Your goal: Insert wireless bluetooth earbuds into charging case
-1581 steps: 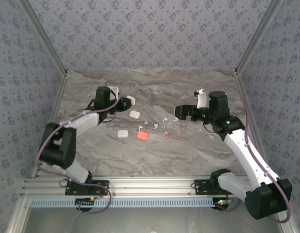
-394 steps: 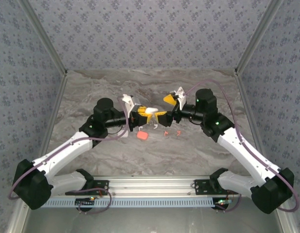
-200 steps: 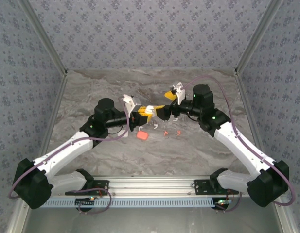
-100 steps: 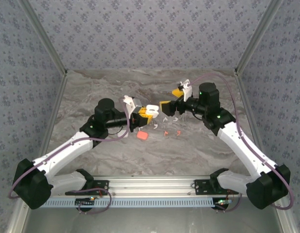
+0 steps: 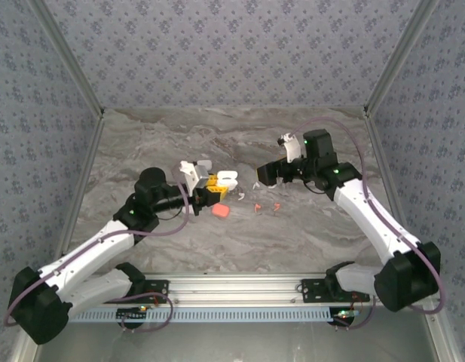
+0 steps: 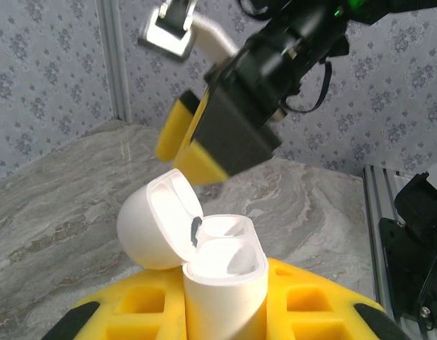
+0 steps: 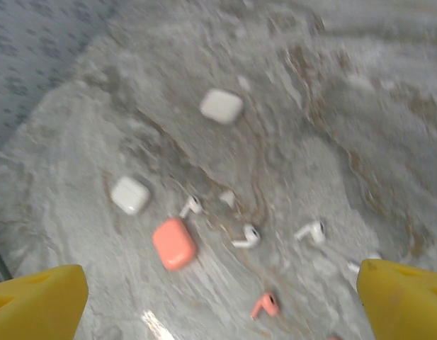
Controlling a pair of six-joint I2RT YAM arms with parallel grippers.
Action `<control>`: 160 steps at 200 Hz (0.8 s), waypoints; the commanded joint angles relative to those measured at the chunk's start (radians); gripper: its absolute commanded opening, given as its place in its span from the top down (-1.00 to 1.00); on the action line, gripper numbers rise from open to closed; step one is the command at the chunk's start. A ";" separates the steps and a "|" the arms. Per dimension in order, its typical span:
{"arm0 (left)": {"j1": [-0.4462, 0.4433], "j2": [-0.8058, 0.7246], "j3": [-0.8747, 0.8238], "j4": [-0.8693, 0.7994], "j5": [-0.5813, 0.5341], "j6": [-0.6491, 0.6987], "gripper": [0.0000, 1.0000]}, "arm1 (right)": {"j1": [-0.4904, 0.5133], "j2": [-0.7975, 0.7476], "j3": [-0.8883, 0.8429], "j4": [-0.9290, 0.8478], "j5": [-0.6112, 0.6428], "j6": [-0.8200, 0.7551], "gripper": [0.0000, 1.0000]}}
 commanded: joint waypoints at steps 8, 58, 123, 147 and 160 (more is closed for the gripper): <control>-0.009 -0.039 -0.002 0.042 -0.016 0.018 1.00 | -0.014 0.098 0.030 -0.107 0.148 0.021 -0.86; -0.012 -0.042 -0.001 0.032 -0.022 0.018 1.00 | -0.011 0.274 0.057 -0.073 0.245 0.056 -0.54; -0.014 -0.049 0.002 0.015 -0.029 0.017 1.00 | 0.061 0.503 0.197 -0.044 0.228 -0.005 -0.27; -0.015 -0.056 0.002 0.004 -0.032 0.020 1.00 | 0.064 0.572 0.236 -0.033 0.209 -0.015 -0.18; -0.014 -0.060 0.002 -0.002 -0.034 0.020 1.00 | 0.069 0.609 0.262 -0.035 0.199 -0.023 -0.14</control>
